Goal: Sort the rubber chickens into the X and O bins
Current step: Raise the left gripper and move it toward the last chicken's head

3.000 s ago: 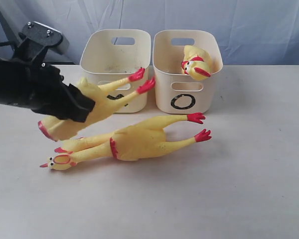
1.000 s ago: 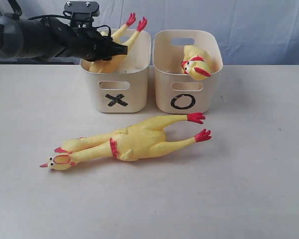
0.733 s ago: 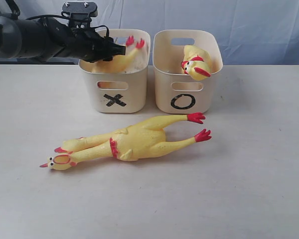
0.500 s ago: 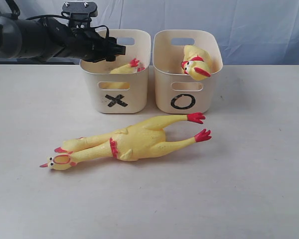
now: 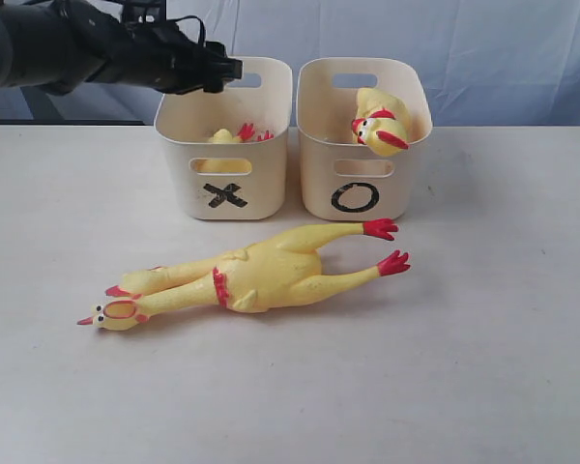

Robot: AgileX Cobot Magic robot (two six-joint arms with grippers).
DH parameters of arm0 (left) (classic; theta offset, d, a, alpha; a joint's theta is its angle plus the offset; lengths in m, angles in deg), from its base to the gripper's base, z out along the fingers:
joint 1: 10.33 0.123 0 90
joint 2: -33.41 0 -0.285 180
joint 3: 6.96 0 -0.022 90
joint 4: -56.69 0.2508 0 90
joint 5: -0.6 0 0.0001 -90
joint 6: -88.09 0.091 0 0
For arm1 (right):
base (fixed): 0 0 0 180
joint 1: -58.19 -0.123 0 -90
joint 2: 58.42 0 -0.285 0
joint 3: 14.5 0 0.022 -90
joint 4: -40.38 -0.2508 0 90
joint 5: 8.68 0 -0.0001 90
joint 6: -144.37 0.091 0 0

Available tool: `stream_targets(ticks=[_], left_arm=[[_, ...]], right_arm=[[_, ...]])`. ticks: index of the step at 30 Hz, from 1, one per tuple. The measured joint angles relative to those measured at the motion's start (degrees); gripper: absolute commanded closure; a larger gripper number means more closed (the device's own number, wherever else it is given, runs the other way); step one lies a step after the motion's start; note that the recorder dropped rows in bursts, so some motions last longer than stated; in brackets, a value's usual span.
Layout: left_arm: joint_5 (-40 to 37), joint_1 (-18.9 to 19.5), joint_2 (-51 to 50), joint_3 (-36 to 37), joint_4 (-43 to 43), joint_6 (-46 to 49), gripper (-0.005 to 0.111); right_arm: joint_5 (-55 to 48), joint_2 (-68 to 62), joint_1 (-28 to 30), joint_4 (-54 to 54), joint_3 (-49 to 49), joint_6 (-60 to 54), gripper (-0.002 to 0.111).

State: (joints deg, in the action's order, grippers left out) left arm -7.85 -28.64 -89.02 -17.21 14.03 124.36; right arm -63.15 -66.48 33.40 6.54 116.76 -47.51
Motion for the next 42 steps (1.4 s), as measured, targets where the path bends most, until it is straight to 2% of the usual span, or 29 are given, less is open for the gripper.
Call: stream_targets(ticks=[5,15,21,25,29,32,36,42], left_arm=[[-4.4,0.0,4.0,0.0,2.7,0.0,0.042],[-16.5,0.0,13.1,0.0,15.7,0.0,0.046],[-29.0,0.0,16.4,-0.2,24.9,0.1,0.046],[-39.0,0.0,17.3,-0.2,28.0,0.1,0.046],[-48.8,0.0,17.3,-0.2,29.5,-0.4,0.055],[-54.7,0.0,17.5,0.0,31.0,-1.8,0.057],[-57.9,0.0,18.8,3.1,32.1,-2.5,0.057],[-57.6,0.0,22.1,10.9,32.3,-2.8,0.057]], right_arm=[[0.0,0.0,0.0,0.0,0.0,0.0,0.108],[-1.0,0.0,0.0,0.0,0.0,0.0,0.108],[-2.1,0.0,0.0,0.0,0.0,0.0,0.108],[-2.5,0.0,0.0,0.0,0.0,0.0,0.108],[-2.9,0.0,0.0,0.0,0.0,0.0,0.108],[-3.6,0.0,0.0,0.0,0.0,0.0,0.108],[-5.4,0.0,0.0,0.0,0.0,0.0,0.108],[-8.9,0.1,0.0,0.0,0.0,0.0,0.108]])
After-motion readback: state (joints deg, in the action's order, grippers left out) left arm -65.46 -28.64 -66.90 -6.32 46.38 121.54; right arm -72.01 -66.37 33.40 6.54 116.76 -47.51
